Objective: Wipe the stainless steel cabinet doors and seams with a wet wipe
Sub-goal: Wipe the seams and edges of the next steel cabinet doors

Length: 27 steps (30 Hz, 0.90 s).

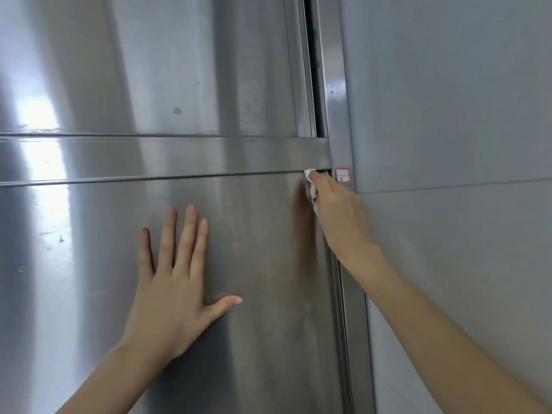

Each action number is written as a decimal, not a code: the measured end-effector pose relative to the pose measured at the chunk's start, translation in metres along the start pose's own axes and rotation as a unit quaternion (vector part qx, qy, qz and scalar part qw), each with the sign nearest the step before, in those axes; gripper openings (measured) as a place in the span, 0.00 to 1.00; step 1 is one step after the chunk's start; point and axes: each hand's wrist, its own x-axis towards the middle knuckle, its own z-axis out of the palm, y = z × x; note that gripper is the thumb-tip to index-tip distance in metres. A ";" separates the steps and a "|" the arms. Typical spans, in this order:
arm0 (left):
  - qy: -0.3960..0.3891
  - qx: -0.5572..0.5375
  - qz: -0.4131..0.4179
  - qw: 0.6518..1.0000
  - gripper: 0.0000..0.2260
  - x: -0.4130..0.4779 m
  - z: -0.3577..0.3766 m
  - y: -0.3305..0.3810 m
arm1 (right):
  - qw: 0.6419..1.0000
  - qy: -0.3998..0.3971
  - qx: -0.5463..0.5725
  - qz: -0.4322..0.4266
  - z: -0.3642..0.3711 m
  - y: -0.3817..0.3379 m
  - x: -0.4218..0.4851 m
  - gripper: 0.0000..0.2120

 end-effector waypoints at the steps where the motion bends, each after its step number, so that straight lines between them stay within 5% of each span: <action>1: -0.001 -0.003 -0.001 1.000 0.49 -0.001 0.000 0.000 | 1.000 0.009 0.006 0.000 0.000 -0.001 -0.012 0.19; 7: -0.010 -0.006 -0.005 1.000 0.48 -0.001 -0.003 0.001 | 0.998 -0.045 -0.020 -0.037 -0.005 0.005 -0.041 0.17; 17: 0.005 -0.009 -0.003 1.000 0.48 -0.002 -0.001 -0.001 | 1.000 -0.018 -0.009 -0.024 0.003 0.002 -0.040 0.21; 27: -0.007 -0.009 0.001 1.000 0.48 -0.003 -0.001 -0.001 | 0.989 0.128 0.006 -0.080 0.007 0.011 -0.045 0.12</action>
